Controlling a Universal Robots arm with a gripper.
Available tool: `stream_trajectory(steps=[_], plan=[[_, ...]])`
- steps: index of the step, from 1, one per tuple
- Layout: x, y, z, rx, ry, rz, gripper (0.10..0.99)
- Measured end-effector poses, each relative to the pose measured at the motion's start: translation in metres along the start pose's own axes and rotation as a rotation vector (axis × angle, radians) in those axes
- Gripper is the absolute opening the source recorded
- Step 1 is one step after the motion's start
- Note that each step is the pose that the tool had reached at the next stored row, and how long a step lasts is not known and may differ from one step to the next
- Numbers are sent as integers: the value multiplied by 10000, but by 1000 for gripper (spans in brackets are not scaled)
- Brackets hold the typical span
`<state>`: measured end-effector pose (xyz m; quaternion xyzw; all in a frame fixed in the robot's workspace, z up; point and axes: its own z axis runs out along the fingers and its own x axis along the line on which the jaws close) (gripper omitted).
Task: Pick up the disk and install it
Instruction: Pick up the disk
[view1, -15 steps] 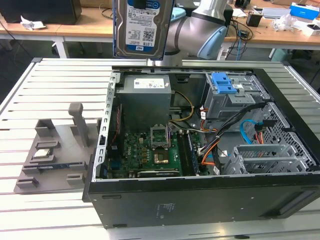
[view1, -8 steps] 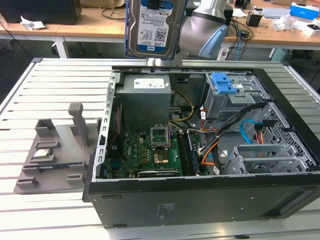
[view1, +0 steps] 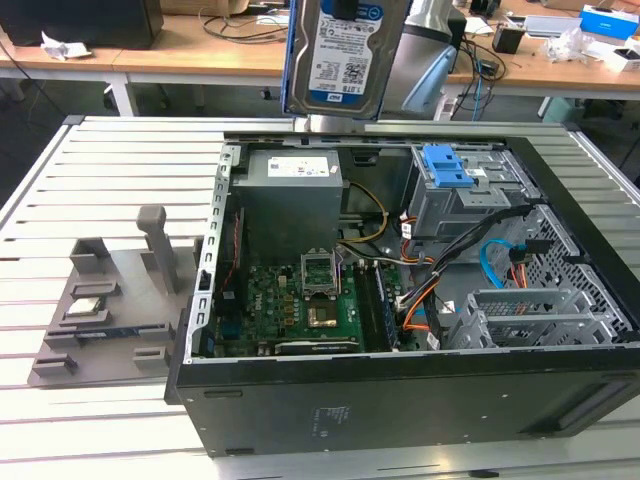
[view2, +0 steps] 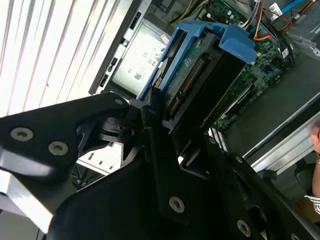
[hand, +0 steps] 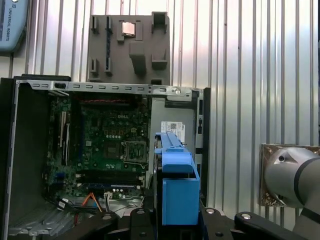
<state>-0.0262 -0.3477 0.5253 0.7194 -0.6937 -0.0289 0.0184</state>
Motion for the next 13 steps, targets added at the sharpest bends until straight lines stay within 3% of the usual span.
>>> stream_trajectory(steps=[7, 13], plan=[[9, -272, -18, -1, 1, 2, 365], [21, -597, -40, 0, 0, 2, 365]])
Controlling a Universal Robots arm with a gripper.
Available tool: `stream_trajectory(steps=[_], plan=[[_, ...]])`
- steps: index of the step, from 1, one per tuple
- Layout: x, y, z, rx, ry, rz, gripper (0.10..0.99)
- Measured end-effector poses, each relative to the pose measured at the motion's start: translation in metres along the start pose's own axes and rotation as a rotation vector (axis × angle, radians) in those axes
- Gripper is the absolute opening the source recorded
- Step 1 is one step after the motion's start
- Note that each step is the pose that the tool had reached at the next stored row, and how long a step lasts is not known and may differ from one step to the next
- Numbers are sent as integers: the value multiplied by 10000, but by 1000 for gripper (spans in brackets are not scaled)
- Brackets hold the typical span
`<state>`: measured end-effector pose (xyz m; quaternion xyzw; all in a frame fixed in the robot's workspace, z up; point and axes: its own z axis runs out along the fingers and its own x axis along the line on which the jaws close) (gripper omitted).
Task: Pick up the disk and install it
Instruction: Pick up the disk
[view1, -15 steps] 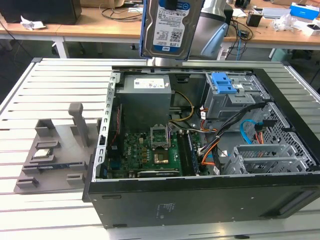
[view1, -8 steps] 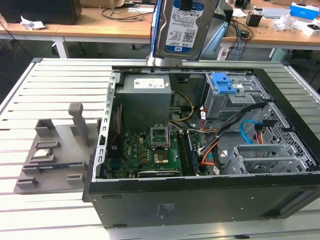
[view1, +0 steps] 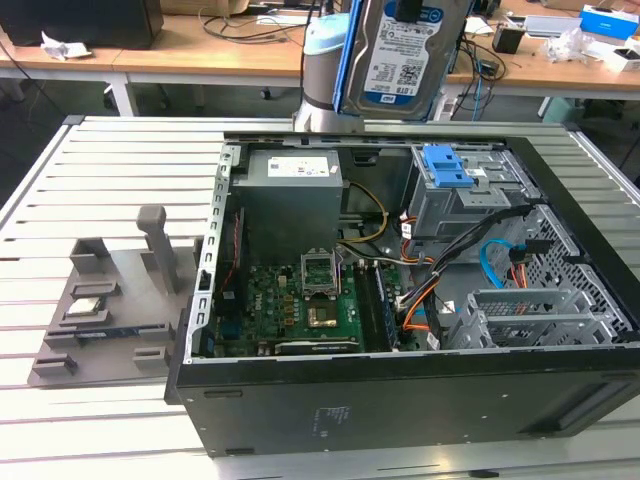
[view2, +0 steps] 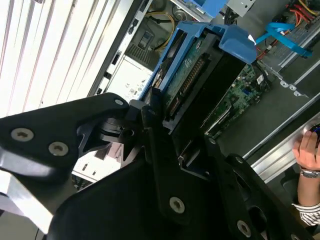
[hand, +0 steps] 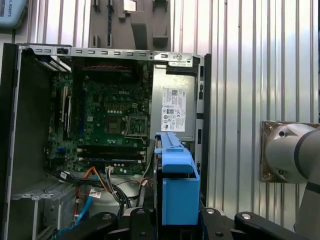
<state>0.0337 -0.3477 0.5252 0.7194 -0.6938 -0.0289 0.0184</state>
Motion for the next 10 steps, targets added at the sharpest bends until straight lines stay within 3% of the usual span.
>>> stream_trajectory(steps=[5, 10], plan=[[11, -302, -19, 0, -1, -1, 365], [11, -324, -22, 0, 1, -1, 365]])
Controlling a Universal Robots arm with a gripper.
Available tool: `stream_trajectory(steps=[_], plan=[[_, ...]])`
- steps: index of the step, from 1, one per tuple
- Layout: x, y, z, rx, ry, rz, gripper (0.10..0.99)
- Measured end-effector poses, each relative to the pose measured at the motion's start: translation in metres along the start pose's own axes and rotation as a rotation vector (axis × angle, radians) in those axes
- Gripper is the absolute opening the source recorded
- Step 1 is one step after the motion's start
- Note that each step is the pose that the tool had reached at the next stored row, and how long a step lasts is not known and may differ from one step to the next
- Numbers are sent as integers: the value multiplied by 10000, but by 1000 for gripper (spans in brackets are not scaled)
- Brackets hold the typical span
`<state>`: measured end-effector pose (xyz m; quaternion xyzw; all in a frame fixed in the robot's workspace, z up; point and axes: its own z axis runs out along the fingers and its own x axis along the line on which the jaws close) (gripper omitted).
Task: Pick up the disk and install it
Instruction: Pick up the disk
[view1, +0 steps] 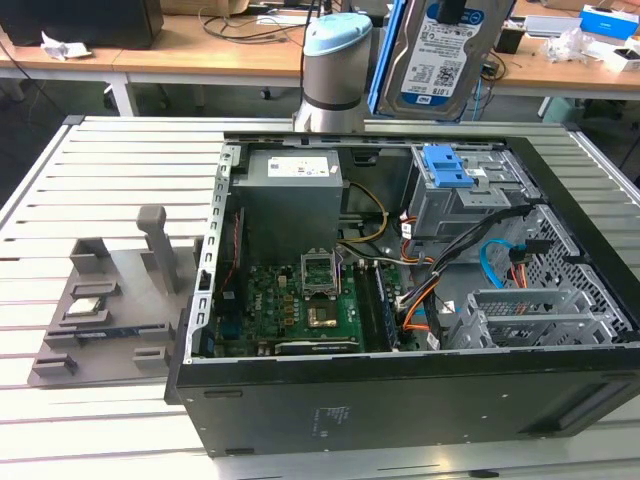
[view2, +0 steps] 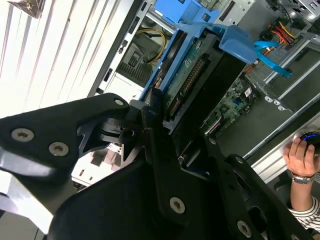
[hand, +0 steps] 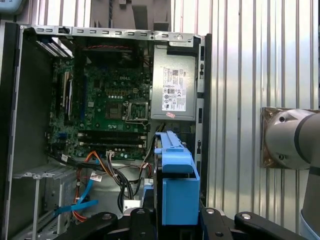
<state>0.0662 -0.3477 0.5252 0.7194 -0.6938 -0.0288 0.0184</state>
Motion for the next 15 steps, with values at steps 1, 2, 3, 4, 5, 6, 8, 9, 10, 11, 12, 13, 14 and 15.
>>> stream_trajectory(steps=[1, 2, 3, 4, 5, 6, 8, 9, 10, 11, 12, 13, 14, 15], plan=[[0, 0, 0, -1, 5, 0, 365], [2, 0, -1, -1, 10, 0, 365], [11, 0, 0, -1, 10, -1, 365], [24, 0, 0, -1, 10, -1, 365], [40, 1, -1, -1, 11, -1, 365], [64, 2, -1, 0, 10, 0, 365], [99, 3, -1, -1, 10, 0, 365], [116, 4, -1, 0, 10, 0, 365], [145, 5, -2, 0, 10, 0, 365], [171, 6, -2, 0, 10, 0, 365], [189, 7, -2, 0, 10, 1, 365], [206, 8, -3, 0, 10, 0, 365], [223, 8, -3, 0, 12, 0, 365], [243, 9, -3, 0, 11, 0, 365]])
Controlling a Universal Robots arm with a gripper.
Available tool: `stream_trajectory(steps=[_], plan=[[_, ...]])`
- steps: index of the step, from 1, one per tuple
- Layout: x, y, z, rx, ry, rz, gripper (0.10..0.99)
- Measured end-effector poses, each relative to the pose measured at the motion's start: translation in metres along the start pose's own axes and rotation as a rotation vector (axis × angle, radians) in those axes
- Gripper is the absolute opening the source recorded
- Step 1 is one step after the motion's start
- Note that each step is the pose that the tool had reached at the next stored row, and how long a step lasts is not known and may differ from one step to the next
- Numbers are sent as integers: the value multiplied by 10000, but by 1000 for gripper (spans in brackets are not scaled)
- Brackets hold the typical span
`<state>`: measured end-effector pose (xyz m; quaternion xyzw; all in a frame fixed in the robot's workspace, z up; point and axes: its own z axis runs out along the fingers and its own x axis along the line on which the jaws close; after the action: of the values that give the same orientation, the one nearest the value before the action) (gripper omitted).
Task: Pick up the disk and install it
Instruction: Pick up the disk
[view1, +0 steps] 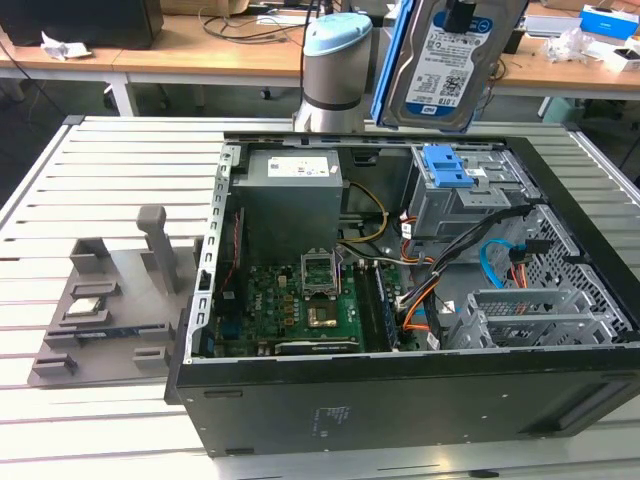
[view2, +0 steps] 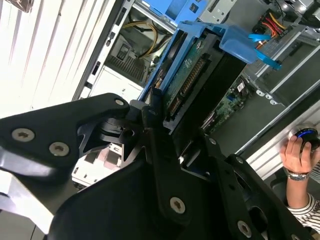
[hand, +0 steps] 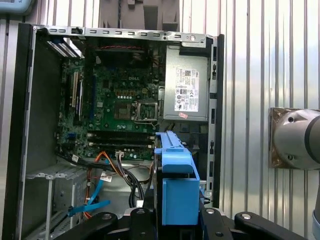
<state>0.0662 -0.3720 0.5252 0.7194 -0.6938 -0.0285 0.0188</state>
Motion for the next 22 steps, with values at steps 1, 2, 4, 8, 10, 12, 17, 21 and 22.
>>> stream_trajectory(steps=[1, 2, 4, 8, 10, 12, 17, 21, 22], plan=[[12, 1, 0, 0, 1, 0, 365], [32, 1, -1, -1, 2, 1, 365], [65, 2, 0, 0, 1, 0, 365], [146, 5, -1, -1, 2, 1, 365], [200, 7, -1, 0, 2, 1, 365], [249, 9, -1, -1, 2, 0, 365], [331, 12, 0, 0, 1, 0, 365], [404, 15, -1, -1, 2, 0, 365], [419, 15, -1, 0, 2, 0, 365]])
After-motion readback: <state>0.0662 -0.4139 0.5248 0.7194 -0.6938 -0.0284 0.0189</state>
